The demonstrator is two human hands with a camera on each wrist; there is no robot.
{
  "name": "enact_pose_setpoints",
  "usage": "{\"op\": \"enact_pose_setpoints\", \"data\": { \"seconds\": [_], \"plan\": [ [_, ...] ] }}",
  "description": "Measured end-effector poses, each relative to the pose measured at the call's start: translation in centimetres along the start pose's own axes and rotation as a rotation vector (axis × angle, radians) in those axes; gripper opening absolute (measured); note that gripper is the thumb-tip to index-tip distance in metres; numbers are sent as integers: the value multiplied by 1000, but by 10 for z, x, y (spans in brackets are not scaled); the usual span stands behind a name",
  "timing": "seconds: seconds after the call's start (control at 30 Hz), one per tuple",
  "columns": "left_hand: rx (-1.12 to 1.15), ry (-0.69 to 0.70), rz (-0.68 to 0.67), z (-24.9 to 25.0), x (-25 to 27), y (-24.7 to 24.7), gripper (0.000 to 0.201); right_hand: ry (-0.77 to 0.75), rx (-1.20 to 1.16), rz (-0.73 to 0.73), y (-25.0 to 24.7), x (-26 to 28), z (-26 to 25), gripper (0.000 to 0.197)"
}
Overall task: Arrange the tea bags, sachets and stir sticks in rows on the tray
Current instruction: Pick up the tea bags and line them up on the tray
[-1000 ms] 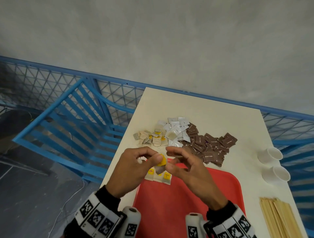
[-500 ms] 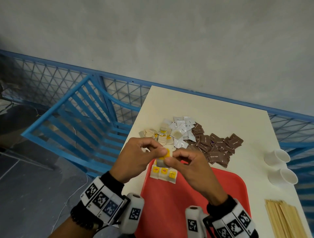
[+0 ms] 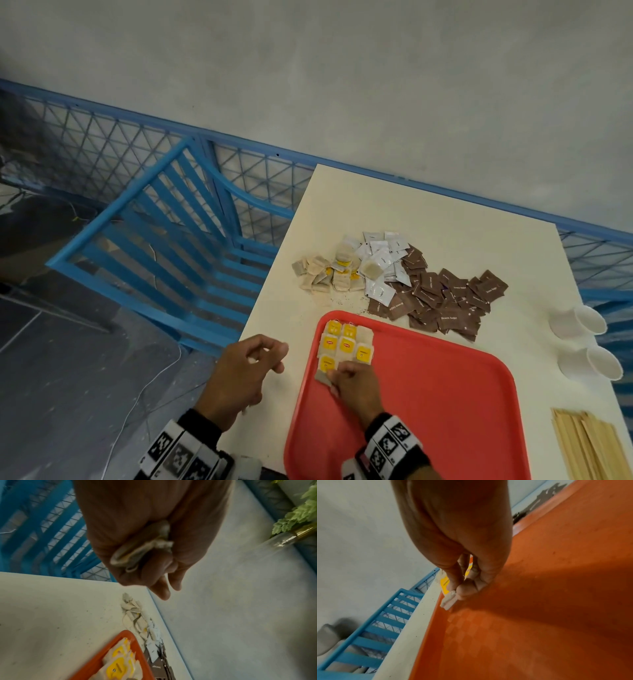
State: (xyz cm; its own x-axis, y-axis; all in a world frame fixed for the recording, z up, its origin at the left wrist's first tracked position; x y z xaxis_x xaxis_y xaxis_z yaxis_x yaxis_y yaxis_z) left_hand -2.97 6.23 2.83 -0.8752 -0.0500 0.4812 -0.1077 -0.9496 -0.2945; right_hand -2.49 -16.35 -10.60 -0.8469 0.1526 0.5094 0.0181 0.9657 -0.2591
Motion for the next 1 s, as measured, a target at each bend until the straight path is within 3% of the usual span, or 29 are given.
{"op": "enact_pose_setpoints", "data": {
  "seconds": [0.3, 0.43, 0.63, 0.73, 0.8, 0.87, 1.0],
  "plan": [
    [52, -17, -37, -11, -5, -1, 34, 37, 58, 186, -1, -9, 1, 30],
    [354, -166, -102, -14, -8, 11, 44, -13, 99, 169, -1, 1, -17, 36],
    [877, -401, -238, -9, -12, 52, 40, -376, -18, 60, -30, 53, -106, 26],
    [951, -414, -288, 4, -13, 78, 39, -556, 47, -157, -37, 93, -151, 16],
    [968, -421, -334, 14, -9, 96, 37, -693, 260, -268, -34, 115, -164, 24],
    [977, -421, -357, 22, -6, 111, 36, -770, 438, -279, -33, 122, -162, 29],
    [996, -426, -343, 29, -1, 128, 32, -780, 495, -220, -46, 112, -153, 18]
  ]
}}
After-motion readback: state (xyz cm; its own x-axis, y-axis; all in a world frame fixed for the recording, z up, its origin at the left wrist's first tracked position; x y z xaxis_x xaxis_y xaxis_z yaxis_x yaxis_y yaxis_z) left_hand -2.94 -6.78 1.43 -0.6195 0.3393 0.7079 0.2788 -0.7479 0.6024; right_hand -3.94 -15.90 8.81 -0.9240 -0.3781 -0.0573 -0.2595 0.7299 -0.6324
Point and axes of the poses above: each hand's wrist, its own x-axis away from the middle knuckle, its own y-axis out of the palm, z = x × y, the point moved 8 cm from there along -x, towards the middle knuckle, and after that the axes turned 9 degrees about -x, right-handed, at the moved point
